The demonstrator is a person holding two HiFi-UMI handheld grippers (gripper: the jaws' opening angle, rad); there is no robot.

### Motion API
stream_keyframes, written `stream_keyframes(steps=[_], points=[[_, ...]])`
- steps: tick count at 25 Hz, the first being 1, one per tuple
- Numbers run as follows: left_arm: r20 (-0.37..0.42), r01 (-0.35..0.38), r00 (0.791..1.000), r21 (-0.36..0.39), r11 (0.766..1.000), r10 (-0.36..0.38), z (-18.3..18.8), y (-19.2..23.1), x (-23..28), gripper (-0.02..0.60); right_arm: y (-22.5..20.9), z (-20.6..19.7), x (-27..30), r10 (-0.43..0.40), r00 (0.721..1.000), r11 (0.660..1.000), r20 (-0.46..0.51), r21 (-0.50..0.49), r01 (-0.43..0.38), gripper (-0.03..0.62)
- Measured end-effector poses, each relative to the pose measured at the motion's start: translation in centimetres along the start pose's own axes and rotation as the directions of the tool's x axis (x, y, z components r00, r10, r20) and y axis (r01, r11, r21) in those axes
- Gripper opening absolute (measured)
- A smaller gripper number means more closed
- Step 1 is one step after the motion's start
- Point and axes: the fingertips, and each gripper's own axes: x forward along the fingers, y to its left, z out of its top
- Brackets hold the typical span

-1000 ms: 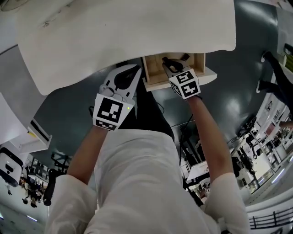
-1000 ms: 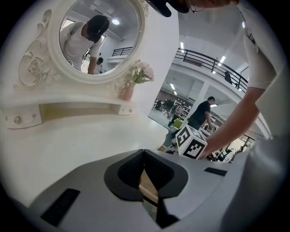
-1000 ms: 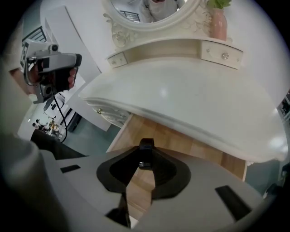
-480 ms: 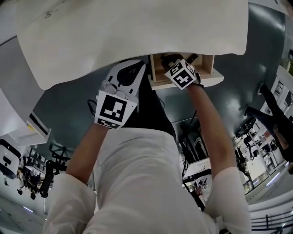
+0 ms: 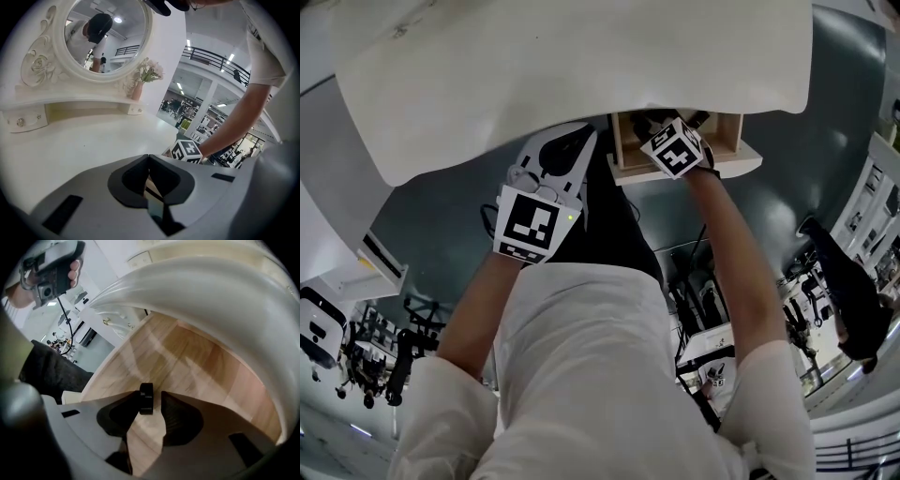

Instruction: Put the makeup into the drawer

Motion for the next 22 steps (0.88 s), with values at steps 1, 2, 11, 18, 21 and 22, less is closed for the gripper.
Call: stream_keyframes(steps=[1,2,11,18,21,22], points=[[-0.002,0.003,1.000,0.001,1.000,-0.003,-0.1,0.0,0.0,0.017,-0.4,-0.1,-0.2,-0.014,1.000,1.000,0.005,0.015,0.014,0.152],[-0.004,0.005,1.000,0.002,1.000,-0.005,-0.2,0.0,-0.1,0.017,-0.8,-0.2,-0.4,-0.028,1.000,0.999,0.009,0.029,0.028,0.155],[-0.019,0.018,1.000,0.029,0.999,-0.017,-0.3,-0.7,-0.5,0.017,-2.3,-1.2,-2.0,-0.108,0.994,0.991,0.029,0.087,0.105,0.164],[-0.023,0.030,0.999,0.088,0.996,-0.028,0.5,-0.6,-0.9,0.017,-2.1,-0.7,-4.2,-0.168,0.982,0.979,0.090,0.128,0.156,0.129],[-0.027,0.035,0.999,0.111,0.993,-0.033,1.2,-0.6,-1.5,0.017,-1.8,-0.5,-6.7,-0.216,0.968,0.966,0.130,0.174,0.192,0.113],[-0.028,0.039,0.999,0.117,0.992,-0.036,1.6,-0.7,-1.7,0.017,-1.8,-0.4,-7.8,-0.237,0.960,0.959,0.147,0.193,0.207,0.104]])
